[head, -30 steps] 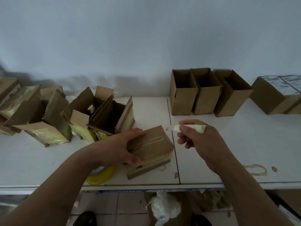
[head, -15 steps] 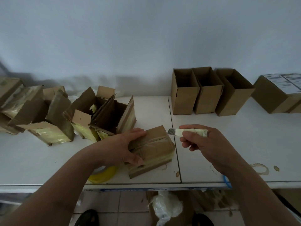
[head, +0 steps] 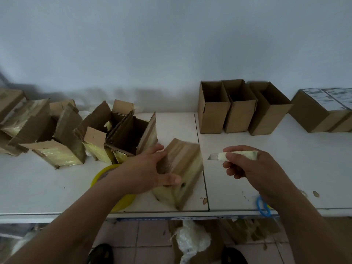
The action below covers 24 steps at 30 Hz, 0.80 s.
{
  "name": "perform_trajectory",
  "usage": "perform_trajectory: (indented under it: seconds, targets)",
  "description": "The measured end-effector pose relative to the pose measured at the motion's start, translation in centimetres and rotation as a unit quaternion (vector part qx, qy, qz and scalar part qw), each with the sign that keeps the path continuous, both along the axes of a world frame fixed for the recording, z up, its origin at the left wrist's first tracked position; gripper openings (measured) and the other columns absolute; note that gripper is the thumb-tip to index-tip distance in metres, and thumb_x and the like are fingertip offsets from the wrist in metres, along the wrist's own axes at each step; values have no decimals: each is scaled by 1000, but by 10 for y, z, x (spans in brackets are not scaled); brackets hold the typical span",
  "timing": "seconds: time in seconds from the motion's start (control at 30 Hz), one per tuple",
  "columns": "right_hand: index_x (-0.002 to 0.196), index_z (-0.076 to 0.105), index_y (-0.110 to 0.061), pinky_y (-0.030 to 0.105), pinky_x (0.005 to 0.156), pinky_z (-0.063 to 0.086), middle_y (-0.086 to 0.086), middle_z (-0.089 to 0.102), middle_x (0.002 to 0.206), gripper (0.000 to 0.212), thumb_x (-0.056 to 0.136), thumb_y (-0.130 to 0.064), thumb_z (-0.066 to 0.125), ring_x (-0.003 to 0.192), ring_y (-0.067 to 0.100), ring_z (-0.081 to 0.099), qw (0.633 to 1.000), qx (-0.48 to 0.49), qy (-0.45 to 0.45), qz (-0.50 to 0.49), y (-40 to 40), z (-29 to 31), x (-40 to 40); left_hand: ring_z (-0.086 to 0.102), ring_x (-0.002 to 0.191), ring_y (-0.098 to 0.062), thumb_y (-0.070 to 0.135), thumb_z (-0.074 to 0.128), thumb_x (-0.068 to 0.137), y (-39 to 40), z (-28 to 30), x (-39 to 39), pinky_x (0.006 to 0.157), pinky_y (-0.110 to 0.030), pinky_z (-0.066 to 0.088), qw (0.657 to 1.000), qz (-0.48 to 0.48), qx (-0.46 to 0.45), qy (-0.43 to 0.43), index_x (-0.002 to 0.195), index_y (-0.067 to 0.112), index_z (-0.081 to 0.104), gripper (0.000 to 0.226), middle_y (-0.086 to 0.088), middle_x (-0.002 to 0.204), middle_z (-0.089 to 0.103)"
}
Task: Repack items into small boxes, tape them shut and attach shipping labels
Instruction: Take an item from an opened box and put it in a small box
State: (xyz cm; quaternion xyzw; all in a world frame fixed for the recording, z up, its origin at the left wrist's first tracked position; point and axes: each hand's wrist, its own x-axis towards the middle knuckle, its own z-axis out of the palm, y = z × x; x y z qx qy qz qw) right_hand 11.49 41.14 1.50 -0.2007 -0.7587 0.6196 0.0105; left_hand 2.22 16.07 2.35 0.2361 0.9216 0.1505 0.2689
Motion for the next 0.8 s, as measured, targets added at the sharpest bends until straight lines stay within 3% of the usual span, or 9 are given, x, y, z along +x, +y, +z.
perform_trajectory:
  seconds: [0.1, 0.17, 0.27, 0.3, 0.37, 0.5, 0.6, 0.67, 0.8]
  targets:
    - [99, 66, -19, 29, 67, 55, 5, 74, 77, 11, 97, -21, 56, 69, 16, 68, 999, -10, 1, -44, 2, 1, 2, 47, 122, -8, 80, 31, 80, 11, -2, 9, 103, -28, 40, 998, -43, 0, 47, 152, 21, 30, 93, 17, 158, 14]
    - [99, 66, -19, 30, 67, 56, 6, 74, 80, 11, 97, -23, 56, 72, 18, 71, 998, -17, -15, -55, 3, 0, 4, 45, 115, -1, 76, 28, 85, 15, -6, 11, 98, -24, 41, 992, -89, 18, 83, 149, 31, 34, 78, 22, 155, 17]
    - [99, 64, -21, 30, 69, 56, 6, 74, 87, 11, 99, -27, 55, 80, 20, 72, 998, 0, -52, -47, 3, -4, 7, 5, 146, -5, 55, 47, 94, 19, -14, 8, 114, -27, 14, 976, -167, 45, 131, 149, 41, 28, 60, 26, 158, -1]
    - [98, 64, -22, 29, 69, 56, 5, 74, 87, 11, 99, -27, 55, 80, 20, 72, 997, 3, -58, -51, 4, -5, 7, -12, 147, -5, 50, 52, 92, 22, -18, 6, 115, -28, 1, 967, -193, 42, 159, 150, 41, 25, 65, 26, 159, -8]
    - [97, 64, -21, 31, 71, 56, 6, 74, 86, 11, 98, -27, 56, 81, 21, 72, 996, -1, -59, -67, 8, -6, 8, -28, 143, -6, 49, 57, 88, 31, -27, 1, 112, -28, -14, 950, -227, 38, 210, 148, 41, 24, 69, 26, 158, -13]
    - [97, 65, -20, 31, 69, 55, 5, 75, 83, 11, 98, -26, 56, 77, 21, 71, 996, 12, -47, -81, 17, -2, 14, -16, 148, -11, 64, 60, 81, 51, -41, 1, 120, -37, -11, 923, -264, 84, 265, 127, 39, 42, 55, 15, 157, 24]
    - [96, 65, -18, 32, 69, 54, 5, 75, 79, 13, 99, -24, 54, 74, 21, 71, 993, 9, -23, -113, 25, 3, 22, 5, 148, -21, 76, 49, 78, 56, -42, 1, 119, -37, -12, 913, -257, 73, 310, 135, 41, 40, 67, 9, 147, 37]
    - [98, 64, -17, 34, 72, 55, 4, 74, 79, 14, 100, -24, 52, 75, 22, 71, 992, -2, -14, -126, 29, 5, 27, 10, 146, -24, 81, 44, 77, 57, -41, 2, 116, -35, -14, 919, -238, 64, 306, 135, 42, 43, 71, 6, 142, 38]
    - [101, 64, -16, 33, 70, 55, 5, 74, 79, 14, 100, -20, 51, 73, 22, 71, 993, -12, 0, -115, 25, 4, 30, -13, 149, -19, 86, 40, 74, 62, -48, 4, 117, -36, -15, 944, -195, 55, 262, 131, 38, 41, 74, 8, 161, 9]
